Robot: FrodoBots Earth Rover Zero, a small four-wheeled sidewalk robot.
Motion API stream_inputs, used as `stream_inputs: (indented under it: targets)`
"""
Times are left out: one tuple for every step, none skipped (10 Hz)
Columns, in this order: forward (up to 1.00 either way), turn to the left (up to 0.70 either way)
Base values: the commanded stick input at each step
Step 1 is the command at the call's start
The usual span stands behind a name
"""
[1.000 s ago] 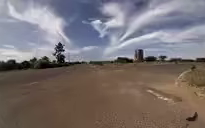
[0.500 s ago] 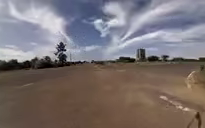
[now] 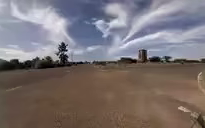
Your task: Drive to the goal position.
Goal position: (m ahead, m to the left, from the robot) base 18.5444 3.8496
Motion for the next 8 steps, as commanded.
stream_inputs:
  targets:
    - [1.00,0.00]
    - [1.00,0.00]
    - [1.00,0.00]
    - [1.00,0.00]
    - [1.00,0.00]
    - [1.00,0.00]
    - [1.00,0.00]
    - [1.00,0.00]
